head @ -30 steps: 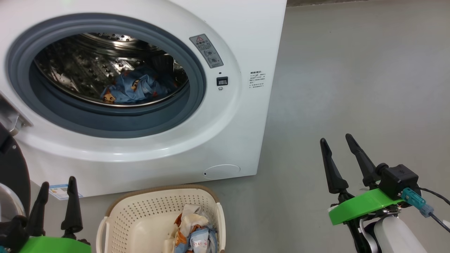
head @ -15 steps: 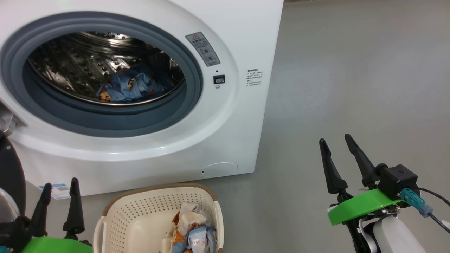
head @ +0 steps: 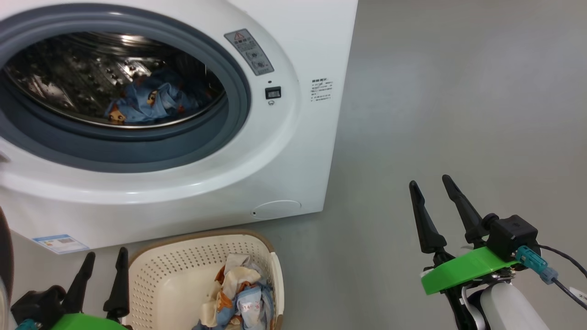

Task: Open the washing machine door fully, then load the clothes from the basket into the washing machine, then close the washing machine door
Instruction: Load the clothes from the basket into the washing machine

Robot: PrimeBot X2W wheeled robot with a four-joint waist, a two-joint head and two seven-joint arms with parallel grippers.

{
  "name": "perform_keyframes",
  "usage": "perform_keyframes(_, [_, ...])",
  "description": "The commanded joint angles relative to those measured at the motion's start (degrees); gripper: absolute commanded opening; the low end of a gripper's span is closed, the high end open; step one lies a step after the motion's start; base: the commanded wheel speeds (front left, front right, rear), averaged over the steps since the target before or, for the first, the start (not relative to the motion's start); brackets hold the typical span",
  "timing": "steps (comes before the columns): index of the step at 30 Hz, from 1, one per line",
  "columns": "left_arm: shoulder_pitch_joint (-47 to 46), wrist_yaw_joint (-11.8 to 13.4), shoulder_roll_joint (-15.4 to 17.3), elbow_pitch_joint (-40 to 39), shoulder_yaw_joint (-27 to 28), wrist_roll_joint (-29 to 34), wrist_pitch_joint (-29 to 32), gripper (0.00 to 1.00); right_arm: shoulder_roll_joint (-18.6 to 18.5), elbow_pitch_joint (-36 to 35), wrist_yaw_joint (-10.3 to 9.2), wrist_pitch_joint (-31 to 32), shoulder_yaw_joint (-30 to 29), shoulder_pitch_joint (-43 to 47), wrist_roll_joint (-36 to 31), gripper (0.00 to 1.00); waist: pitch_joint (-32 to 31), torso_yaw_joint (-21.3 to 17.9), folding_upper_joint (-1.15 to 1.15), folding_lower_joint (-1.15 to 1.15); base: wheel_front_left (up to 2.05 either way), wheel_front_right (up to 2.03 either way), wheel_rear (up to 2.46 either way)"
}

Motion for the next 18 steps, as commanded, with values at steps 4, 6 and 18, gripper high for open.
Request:
perform_keyframes(4, [-3.52,-0.11,3.27,0.75,-0.56,-2.22,-0.36,1.00,0.44,-2.06,0.25,-0.46,0.97,-1.64,-1.10,1.00,2.73,-0.98,0.00,0.00,0.00,0.00,0.00])
perform_keyframes(6, [-4.21,-0.11,3.90,1.22,-1.70,-3.09,-0.36,1.00,0.56,-2.28,0.25,-0.46,0.79,-1.81,-1.45,1.00,3.81,-1.19,0.00,0.00,0.00,0.00,0.00])
perform_keyframes(18, [-7.62,-0.11,7.56,5.86,-9.60,-9.35,-0.36,1.00,0.83,-4.52,0.25,-0.46,1.36,-3.14,-1.60,1.00,10.31,-2.88,0.00,0.00,0.00,0.00,0.00])
